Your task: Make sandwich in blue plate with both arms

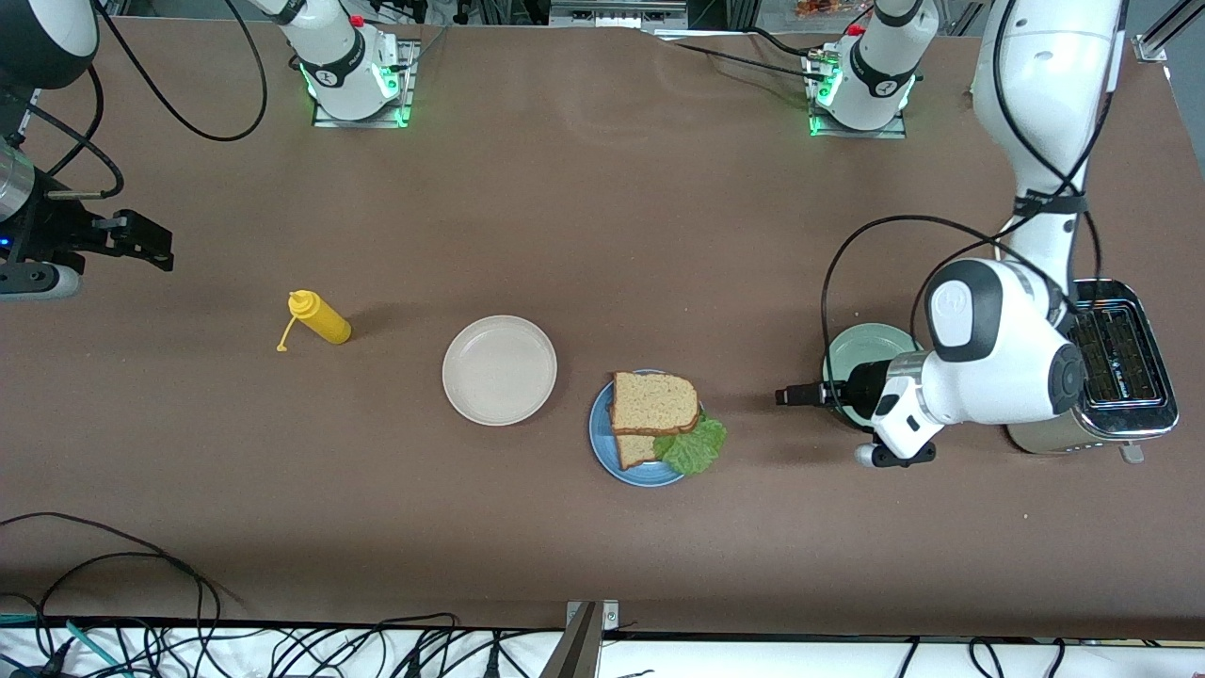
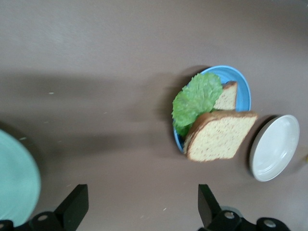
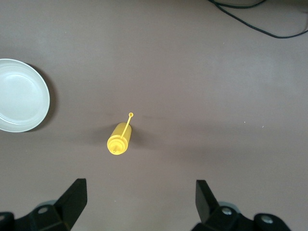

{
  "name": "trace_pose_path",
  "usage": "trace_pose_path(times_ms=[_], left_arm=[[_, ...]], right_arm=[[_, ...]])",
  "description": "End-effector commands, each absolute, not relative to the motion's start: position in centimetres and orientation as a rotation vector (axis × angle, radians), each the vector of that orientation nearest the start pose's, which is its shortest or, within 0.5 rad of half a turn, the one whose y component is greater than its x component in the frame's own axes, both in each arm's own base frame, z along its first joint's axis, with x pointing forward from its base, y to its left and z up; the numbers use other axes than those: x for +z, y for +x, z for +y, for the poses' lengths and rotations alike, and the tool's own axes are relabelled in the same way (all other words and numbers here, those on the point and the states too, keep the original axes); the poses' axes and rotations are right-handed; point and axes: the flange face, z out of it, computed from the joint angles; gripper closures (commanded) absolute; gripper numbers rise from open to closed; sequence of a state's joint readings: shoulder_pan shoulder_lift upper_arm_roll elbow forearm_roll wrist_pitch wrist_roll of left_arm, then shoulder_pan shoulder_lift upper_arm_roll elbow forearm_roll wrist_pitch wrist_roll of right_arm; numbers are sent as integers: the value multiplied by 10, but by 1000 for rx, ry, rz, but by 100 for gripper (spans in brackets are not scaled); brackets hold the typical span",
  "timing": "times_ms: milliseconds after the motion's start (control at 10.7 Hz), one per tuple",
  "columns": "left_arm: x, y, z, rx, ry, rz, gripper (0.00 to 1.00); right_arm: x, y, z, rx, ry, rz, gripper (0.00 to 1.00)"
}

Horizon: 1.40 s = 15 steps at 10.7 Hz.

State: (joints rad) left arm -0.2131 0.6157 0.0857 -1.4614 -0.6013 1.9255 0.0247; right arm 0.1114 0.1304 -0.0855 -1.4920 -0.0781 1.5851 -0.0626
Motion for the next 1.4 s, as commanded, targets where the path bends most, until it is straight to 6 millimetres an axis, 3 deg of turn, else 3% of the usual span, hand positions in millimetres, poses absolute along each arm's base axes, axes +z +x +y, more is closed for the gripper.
trace_pose_path(times_ms=[0,373,746,1026,1305], left_arm=[[380,668,-122,354,-3500,1,0],[469,633,-74,379,-3307,113,0],[555,587,-56,351,-3184,176,0],[603,564,-57,219,-3051,222,0],[616,552,-39,187,-3053,184,0]], right_arm=[[595,593,4,51,-3212,-107,0],[595,593,2,48,-3193,-93,0],[596,593,-1,45,-3184,-80,0],[597,596,2,6,-3147,-73,0],[598,597,4,-1,-3147,-73,0]])
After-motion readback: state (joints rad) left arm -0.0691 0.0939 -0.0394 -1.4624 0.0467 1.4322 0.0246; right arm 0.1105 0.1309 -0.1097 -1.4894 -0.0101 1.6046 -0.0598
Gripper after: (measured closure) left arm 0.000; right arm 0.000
